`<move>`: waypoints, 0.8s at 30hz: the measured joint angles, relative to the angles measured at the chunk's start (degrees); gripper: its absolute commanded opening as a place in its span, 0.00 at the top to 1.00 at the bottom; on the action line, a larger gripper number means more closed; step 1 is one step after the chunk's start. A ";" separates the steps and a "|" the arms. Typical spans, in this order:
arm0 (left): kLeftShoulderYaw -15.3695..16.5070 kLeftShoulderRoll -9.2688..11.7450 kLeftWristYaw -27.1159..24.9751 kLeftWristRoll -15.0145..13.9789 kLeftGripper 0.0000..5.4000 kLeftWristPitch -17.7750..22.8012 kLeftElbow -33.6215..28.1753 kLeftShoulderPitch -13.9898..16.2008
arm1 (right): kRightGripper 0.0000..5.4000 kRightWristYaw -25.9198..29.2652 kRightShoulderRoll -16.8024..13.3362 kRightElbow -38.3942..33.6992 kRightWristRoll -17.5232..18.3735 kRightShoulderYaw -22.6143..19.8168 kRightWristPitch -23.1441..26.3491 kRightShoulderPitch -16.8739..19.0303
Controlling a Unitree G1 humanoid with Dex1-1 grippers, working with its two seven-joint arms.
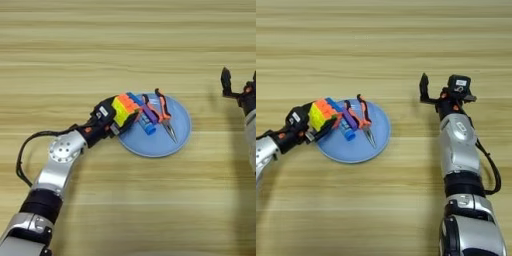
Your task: Move the objects on the table
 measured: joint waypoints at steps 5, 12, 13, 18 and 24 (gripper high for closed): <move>0.53 0.11 0.04 -0.37 0.37 0.43 -1.70 0.85 | 0.00 0.01 0.02 0.10 0.00 0.00 0.00 0.00; 3.58 1.05 0.89 -1.10 0.37 0.83 -2.56 1.76 | 0.00 0.02 0.05 0.38 0.00 0.02 -0.01 0.00; 3.97 1.22 0.92 -1.15 0.37 0.85 -2.71 1.90 | 0.00 0.03 0.06 0.40 0.00 0.03 -0.02 0.00; 6.44 2.15 1.07 -2.37 0.37 0.88 -3.50 3.58 | 0.00 0.05 0.10 0.78 0.00 0.09 -0.03 -0.01; 8.57 2.95 1.54 -3.14 0.37 0.89 -3.87 4.26 | 0.00 0.05 0.14 1.66 0.00 0.08 -0.10 -0.02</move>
